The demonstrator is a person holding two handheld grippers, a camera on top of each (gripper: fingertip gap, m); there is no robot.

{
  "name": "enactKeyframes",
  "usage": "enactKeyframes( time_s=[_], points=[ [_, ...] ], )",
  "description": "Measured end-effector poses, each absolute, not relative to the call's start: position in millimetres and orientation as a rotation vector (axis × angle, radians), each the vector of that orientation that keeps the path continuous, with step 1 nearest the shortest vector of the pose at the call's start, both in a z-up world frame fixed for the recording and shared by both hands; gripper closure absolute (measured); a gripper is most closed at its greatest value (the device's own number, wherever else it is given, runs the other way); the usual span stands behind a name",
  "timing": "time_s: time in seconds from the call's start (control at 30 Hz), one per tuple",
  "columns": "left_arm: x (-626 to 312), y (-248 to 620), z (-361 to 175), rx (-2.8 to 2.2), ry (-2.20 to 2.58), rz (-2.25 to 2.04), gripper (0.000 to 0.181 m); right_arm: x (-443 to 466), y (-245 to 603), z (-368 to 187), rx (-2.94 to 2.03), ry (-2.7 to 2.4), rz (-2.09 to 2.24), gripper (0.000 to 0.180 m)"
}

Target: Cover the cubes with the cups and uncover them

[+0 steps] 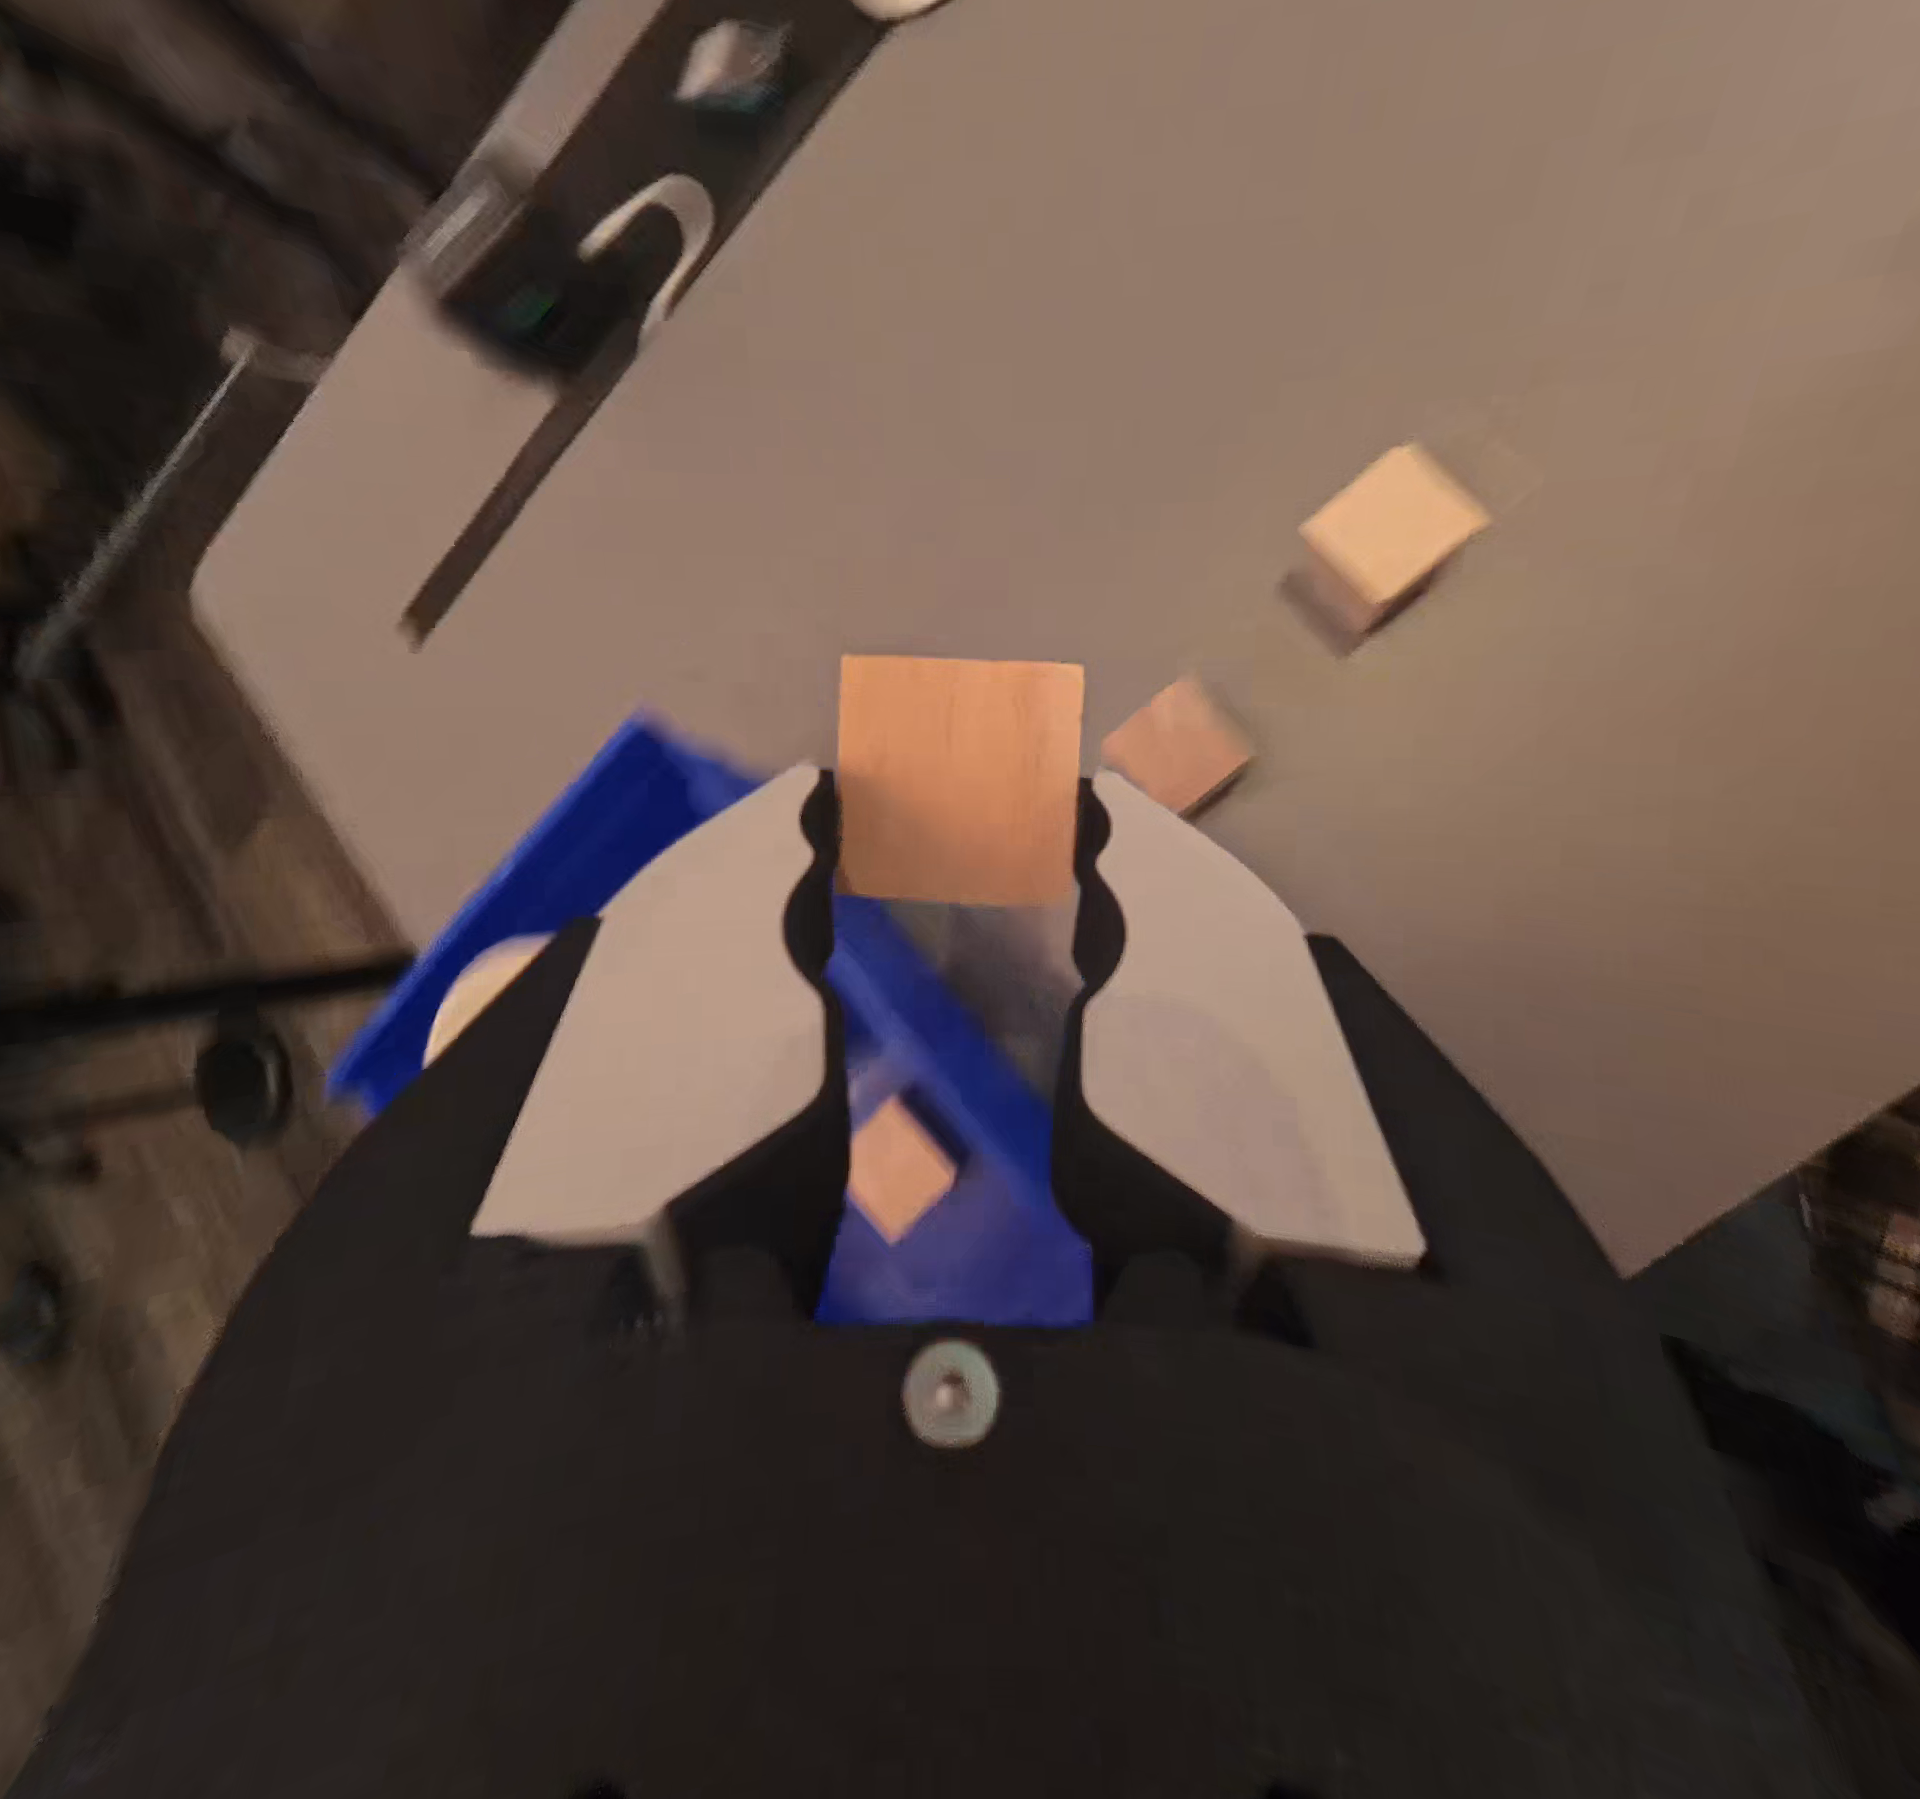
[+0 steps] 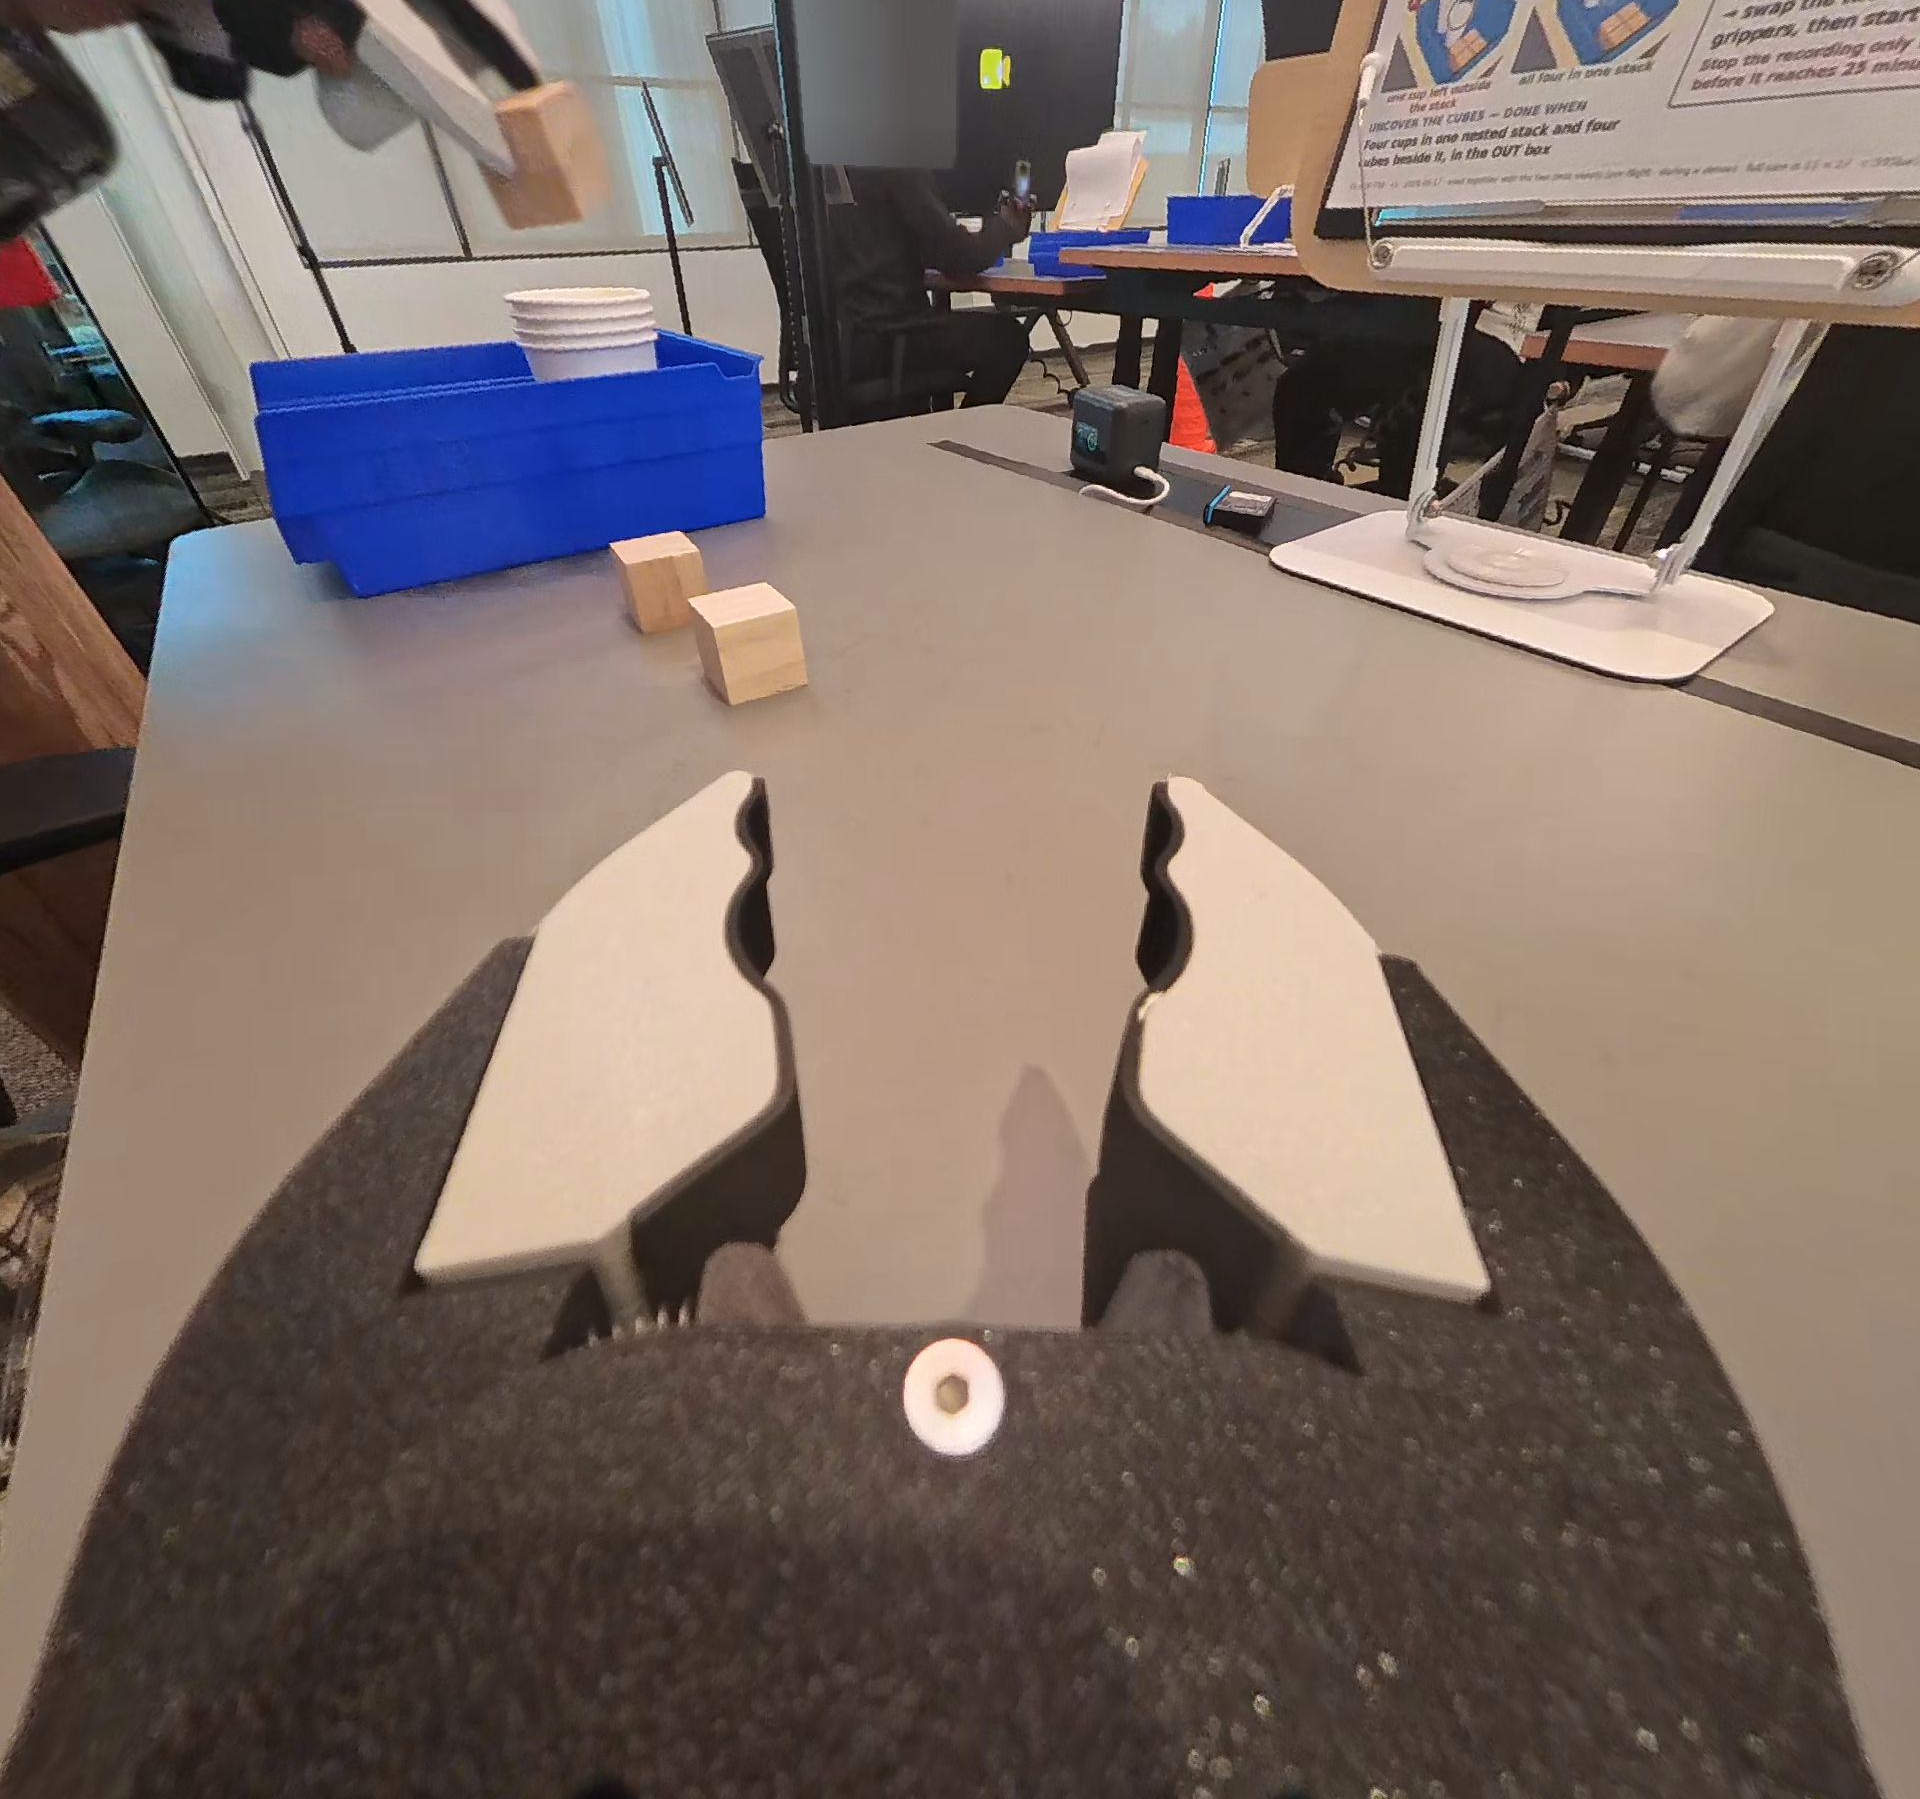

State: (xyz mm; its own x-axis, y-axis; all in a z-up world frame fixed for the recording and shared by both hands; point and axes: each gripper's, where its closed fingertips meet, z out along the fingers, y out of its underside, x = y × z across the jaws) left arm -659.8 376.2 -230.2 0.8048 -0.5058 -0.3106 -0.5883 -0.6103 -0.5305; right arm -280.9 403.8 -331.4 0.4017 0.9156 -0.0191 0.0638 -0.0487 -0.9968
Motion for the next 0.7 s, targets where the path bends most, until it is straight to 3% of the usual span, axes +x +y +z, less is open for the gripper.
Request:
enactKeyframes(
  time_s=[0.27, 0.7],
  points=[
    [-484.9, 425.9, -329.0, -2.188, 1.599, -0.021, 0.138, -281.1, 402.5, -331.7, -1.45, -0.943, 0.879, 0.112],
    [-435.7, 432.3, -395.3, -2.185, 1.795, -0.216, 0.138, -283.1, 402.2, -333.3, -1.457, -0.956, 0.882, 0.112]
  ],
)
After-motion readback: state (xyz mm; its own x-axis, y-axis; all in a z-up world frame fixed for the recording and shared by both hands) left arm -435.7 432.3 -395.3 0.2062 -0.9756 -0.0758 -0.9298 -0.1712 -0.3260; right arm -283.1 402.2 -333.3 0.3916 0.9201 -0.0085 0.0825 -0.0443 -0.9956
